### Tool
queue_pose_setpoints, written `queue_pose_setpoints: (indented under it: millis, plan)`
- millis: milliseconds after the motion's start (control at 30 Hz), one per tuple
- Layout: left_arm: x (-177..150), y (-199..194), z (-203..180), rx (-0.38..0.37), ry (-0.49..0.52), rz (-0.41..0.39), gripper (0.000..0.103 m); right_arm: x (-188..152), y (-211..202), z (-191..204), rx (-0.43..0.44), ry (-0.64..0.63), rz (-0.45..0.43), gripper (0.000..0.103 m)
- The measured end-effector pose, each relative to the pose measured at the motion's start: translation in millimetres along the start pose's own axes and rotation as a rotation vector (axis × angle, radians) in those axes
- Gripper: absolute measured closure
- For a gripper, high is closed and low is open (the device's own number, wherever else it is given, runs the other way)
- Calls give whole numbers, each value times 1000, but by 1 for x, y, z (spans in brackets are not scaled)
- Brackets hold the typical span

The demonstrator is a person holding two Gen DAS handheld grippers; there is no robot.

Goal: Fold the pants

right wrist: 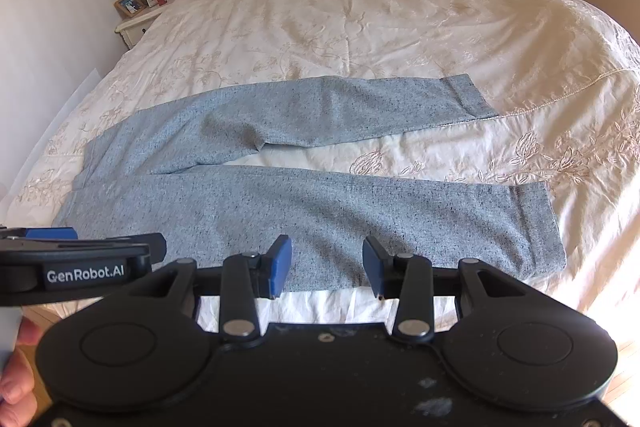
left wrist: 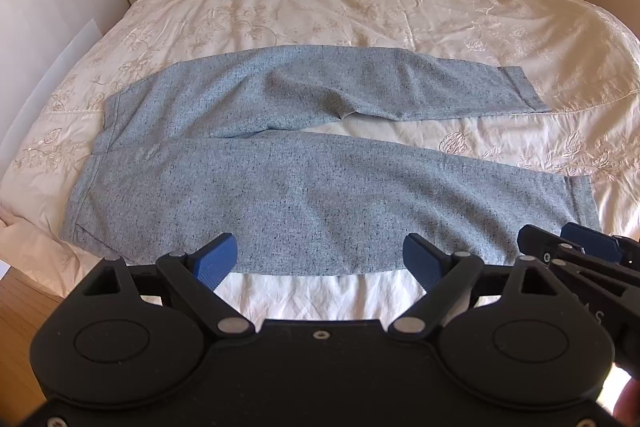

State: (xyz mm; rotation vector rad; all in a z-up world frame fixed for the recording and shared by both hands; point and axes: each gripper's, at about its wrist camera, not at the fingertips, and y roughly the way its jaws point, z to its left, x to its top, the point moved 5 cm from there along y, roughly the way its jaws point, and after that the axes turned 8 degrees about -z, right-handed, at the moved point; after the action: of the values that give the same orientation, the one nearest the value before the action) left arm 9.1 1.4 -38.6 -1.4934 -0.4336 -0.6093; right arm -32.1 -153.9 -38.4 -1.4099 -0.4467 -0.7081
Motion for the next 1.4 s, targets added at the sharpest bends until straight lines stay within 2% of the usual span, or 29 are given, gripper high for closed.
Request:
queue_pose_setpoints:
  millis: [1400]
  plan:
    - [1,16,9,2,13,40,14,7,25,17,21,-20,48,61]
